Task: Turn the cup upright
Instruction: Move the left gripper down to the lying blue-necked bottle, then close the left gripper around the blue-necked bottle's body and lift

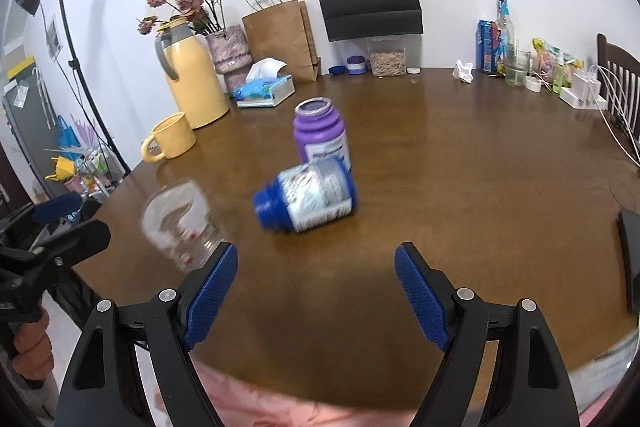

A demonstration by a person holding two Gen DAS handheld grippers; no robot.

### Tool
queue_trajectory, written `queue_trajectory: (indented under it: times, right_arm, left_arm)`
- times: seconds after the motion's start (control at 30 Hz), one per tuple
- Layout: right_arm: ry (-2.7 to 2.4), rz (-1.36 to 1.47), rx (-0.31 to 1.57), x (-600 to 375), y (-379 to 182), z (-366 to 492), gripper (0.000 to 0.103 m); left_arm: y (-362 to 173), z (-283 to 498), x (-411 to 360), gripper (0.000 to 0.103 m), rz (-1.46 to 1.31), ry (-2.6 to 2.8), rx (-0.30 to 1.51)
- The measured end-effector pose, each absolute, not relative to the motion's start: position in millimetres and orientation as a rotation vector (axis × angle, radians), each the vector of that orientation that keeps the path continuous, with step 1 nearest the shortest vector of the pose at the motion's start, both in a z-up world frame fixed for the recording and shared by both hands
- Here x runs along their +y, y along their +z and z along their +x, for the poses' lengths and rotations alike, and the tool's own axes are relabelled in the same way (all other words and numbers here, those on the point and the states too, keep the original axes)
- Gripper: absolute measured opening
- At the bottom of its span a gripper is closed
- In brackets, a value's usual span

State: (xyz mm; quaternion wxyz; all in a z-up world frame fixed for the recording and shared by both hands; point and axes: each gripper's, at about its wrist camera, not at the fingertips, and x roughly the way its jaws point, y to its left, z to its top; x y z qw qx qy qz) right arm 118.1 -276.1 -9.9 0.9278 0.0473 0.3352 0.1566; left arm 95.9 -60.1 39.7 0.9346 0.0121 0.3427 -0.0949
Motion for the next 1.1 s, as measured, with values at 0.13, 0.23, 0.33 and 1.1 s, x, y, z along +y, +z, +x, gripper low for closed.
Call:
queue_trajectory:
  times: [0.13,0.23,0.33,1.1]
  right_arm:
    - [0.336,0.038,0.671,-282,-4,143,0.085]
    - [0.303,-0.017,0.672,-294,-3,159,0.085]
    - [0.284,-0.028,0.686,-310,-4,173,0.085]
    - [0.291,0.15,0.721,-360,-30,218,0.08]
  left_arm:
    - [42,149,-81,0.103,-0.03,-0.239,0.771]
    - [33,179,-105,0.099,-0.021,-0.232,0.834]
    - [19,203,-123,0.091,-0.002,-0.244,0.878]
    - [-36,262,-191,0.057,0.049,-0.291,1.019]
